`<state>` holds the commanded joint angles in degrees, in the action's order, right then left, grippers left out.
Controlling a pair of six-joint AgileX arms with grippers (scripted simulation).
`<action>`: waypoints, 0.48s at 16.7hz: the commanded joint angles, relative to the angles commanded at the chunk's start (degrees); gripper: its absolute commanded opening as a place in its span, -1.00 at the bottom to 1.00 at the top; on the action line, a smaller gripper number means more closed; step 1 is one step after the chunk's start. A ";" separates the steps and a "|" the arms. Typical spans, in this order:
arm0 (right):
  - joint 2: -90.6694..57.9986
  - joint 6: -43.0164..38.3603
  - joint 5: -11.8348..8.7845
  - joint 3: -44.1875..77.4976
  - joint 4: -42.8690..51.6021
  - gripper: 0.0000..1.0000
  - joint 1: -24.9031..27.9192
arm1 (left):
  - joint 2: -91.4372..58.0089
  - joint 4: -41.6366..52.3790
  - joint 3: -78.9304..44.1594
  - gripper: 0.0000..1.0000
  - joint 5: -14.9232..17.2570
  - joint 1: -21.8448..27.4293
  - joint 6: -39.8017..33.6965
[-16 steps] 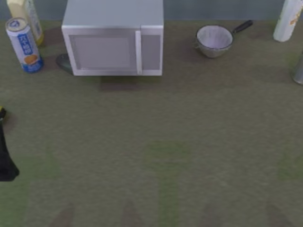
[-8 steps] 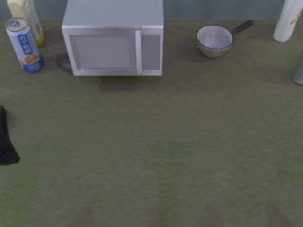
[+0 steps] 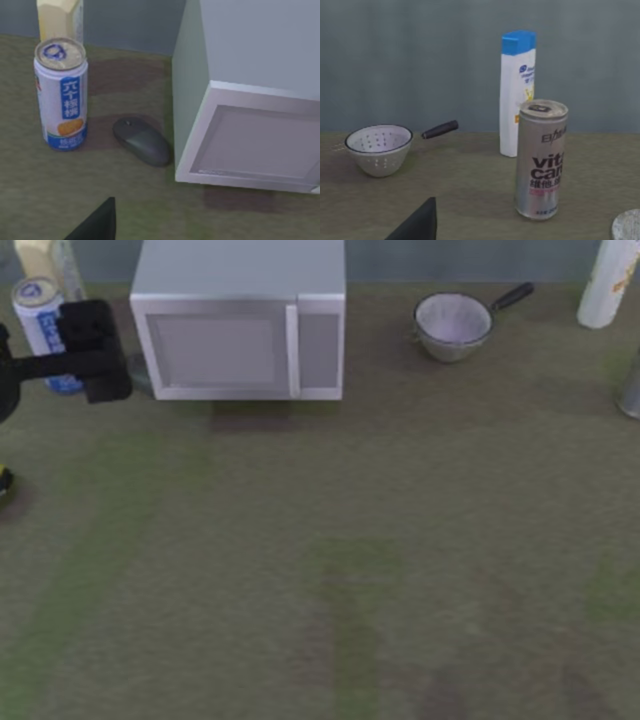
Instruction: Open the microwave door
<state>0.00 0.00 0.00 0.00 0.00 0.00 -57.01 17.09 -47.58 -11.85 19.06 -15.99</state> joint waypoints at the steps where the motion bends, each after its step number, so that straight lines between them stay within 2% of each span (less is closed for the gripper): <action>1: 0.00 0.00 0.00 0.00 0.00 1.00 0.00 | -6.20 1.37 -4.97 1.00 -1.07 1.84 -1.72; 8: 0.00 0.00 0.00 0.00 0.00 1.00 0.00 | -41.90 11.05 -32.61 1.00 -7.68 12.93 -11.31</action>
<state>0.00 0.00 0.00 0.00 0.00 0.00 -98.91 28.14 -80.19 -19.53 31.99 -27.30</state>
